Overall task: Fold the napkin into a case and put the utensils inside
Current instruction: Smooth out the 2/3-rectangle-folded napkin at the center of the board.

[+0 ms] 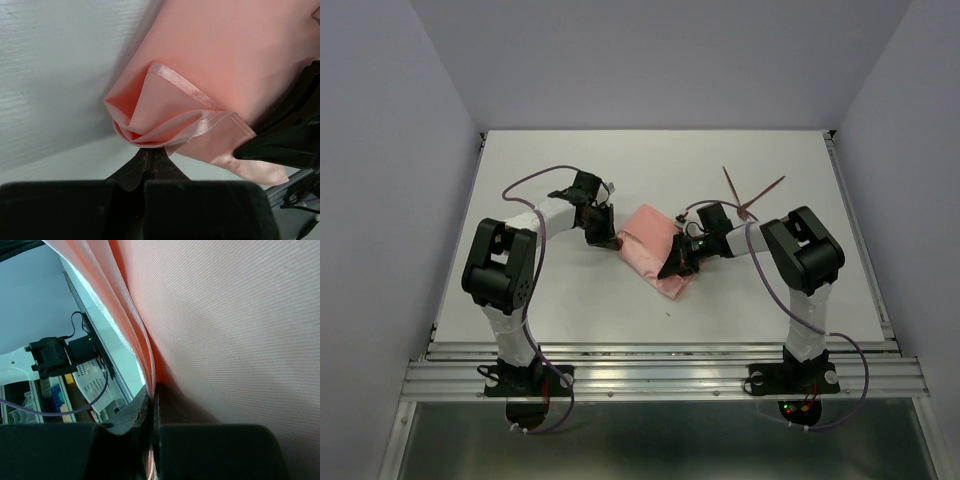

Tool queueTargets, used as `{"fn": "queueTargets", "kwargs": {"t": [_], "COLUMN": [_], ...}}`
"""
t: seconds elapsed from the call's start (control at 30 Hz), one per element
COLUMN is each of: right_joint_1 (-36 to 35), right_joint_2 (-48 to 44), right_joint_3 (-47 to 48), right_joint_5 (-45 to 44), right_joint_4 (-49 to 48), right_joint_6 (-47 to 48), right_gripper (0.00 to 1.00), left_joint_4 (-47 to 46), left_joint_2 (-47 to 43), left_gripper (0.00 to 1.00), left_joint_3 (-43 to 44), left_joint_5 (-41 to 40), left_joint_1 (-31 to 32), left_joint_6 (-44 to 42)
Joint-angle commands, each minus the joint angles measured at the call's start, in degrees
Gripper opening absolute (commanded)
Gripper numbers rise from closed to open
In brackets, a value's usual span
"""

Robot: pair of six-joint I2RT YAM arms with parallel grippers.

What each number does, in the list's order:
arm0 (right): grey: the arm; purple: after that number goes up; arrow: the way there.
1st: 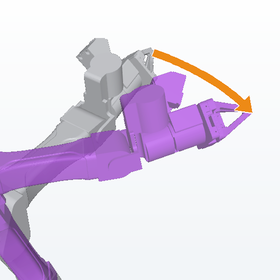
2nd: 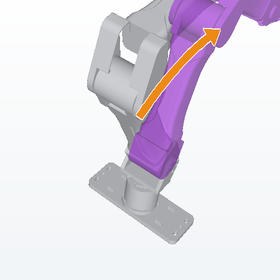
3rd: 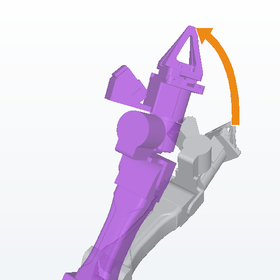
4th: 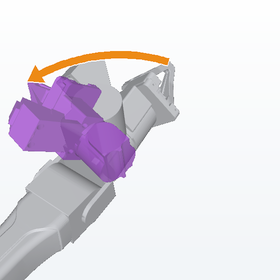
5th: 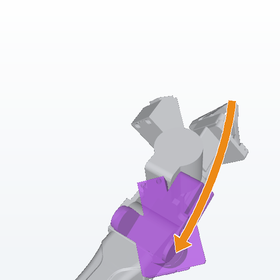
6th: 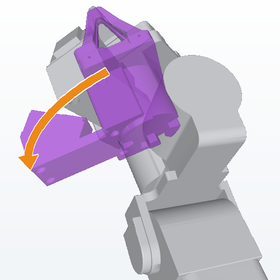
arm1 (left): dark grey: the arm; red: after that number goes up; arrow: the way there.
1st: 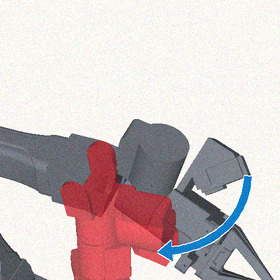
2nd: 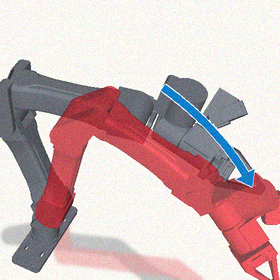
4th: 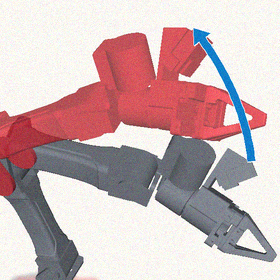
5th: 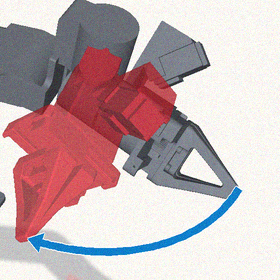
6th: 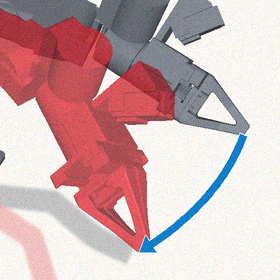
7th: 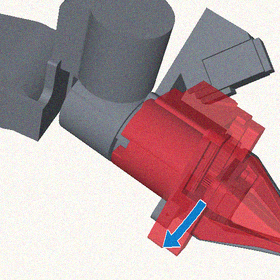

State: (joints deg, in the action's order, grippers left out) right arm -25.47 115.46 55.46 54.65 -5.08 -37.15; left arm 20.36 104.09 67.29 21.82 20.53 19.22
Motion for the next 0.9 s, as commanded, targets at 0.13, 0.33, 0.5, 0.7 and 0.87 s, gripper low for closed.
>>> {"fn": "queueTargets", "kwargs": {"t": [0.13,0.33,0.5,0.7,0.87], "right_joint_1": [0.5,0.5,0.5,0.5,0.5], "right_joint_2": [-3.5,-4.1,-3.5,-1.9,-0.5], "right_joint_3": [4.6,8.3,11.2,14.5,16.4], "right_joint_5": [-3.5,-5.4,-5.5,-5.0,-4.6], "right_joint_4": [5.1,12.8,17.6,21.1,23.8], "right_joint_6": [3.9,7.7,11.0,13.3,15.2], "right_gripper": [0.01,0.01,0.01,0.01,0.01], "left_joint_4": [-1.3,-1.1,-1.4,-1.5,-1.0], "left_joint_2": [0.2,1.0,2.0,3.6,4.5], "left_gripper": [0.00,0.00,0.00,0.00,0.00], "left_joint_3": [2.6,3.4,4.4,6.4,8.8], "left_joint_5": [1.0,1.1,1.2,1.0,1.1], "left_joint_1": [0.2,0.2,0.2,0.2,0.2], "left_joint_6": [0.6,0.6,0.9,1.3,1.3]}}
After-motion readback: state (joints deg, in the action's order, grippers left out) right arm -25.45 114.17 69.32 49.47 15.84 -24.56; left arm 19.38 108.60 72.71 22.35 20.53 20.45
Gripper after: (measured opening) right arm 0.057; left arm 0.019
